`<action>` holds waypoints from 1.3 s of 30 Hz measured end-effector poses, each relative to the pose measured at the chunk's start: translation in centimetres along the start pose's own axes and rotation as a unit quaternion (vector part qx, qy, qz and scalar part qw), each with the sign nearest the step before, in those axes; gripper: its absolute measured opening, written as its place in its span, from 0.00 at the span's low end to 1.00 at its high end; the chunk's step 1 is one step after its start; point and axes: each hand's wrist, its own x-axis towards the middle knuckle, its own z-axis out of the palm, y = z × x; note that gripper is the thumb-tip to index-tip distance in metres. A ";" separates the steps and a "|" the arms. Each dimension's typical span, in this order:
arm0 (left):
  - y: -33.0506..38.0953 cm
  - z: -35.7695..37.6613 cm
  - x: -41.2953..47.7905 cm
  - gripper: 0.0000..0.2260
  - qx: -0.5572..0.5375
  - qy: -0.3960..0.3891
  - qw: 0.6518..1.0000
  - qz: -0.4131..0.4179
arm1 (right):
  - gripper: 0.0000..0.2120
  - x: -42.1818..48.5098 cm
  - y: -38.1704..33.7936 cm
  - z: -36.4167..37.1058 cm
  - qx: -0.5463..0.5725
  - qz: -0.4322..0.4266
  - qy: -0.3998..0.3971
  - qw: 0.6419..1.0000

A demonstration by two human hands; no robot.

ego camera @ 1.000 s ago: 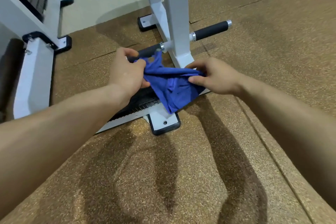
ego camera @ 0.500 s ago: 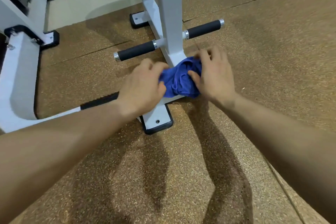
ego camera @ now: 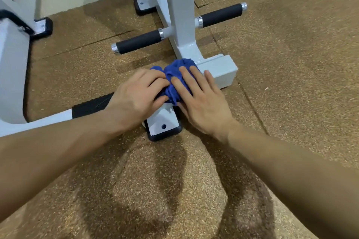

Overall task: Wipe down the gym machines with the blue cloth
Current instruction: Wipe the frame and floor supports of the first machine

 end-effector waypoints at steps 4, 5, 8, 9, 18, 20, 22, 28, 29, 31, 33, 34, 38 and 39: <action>2.4 2.0 3.3 0.21 0.030 -0.014 0.999 0.023 | 0.27 -0.5 5.8 -0.6 -0.036 0.033 -0.014 0.999; 3.1 2.5 4.4 0.21 0.049 -0.016 0.998 0.048 | 0.26 -0.8 7.0 -0.7 -0.035 0.040 -0.013 0.999; 4.8 3.6 7.4 0.22 0.036 -0.027 0.996 0.071 | 0.25 -2.0 9.6 -1.0 -0.015 0.072 -0.002 0.997; 5.0 3.9 8.0 0.22 0.024 -0.033 0.997 0.064 | 0.25 -2.3 10.1 -1.2 -0.011 0.083 -0.002 0.997; 1.2 1.7 1.6 0.20 0.035 0.015 0.995 0.096 | 0.20 -0.7 2.9 0.3 0.036 0.015 0.121 0.992; 0.1 0.7 -0.4 0.20 0.078 0.013 0.990 0.113 | 0.19 0.0 0.7 0.7 0.045 -0.005 0.131 0.990; -0.3 0.4 -0.9 0.17 0.118 0.021 0.985 0.124 | 0.18 0.2 0.0 1.1 0.046 -0.021 0.134 0.990; 1.7 1.9 1.9 0.16 0.060 0.031 0.996 0.058 | 0.18 0.7 6.5 -0.1 0.004 -0.113 0.098 0.989; 2.3 2.4 2.7 0.18 0.073 0.017 0.996 0.046 | 0.17 0.7 7.8 -0.3 0.007 -0.119 0.096 0.988; 3.7 3.4 4.4 0.22 0.098 -0.001 0.994 0.041 | 0.14 0.6 10.2 -0.7 0.019 -0.123 0.085 0.989; 4.7 3.9 5.6 0.25 0.088 -0.007 0.995 0.044 | 0.14 0.3 12.0 -1.0 0.017 -0.120 0.070 0.990; 4.9 3.9 5.8 0.26 0.083 -0.006 0.996 0.045 | 0.16 0.2 12.4 -1.1 0.013 -0.116 0.066 0.991; 4.1 3.6 4.5 0.25 0.068 0.019 0.996 0.054 | 0.12 0.0 10.1 -1.1 0.000 -0.084 0.110 0.990; 3.6 3.2 3.9 0.24 0.054 0.015 0.997 0.047 | 0.10 0.1 9.0 -1.0 -0.002 -0.078 0.122 0.990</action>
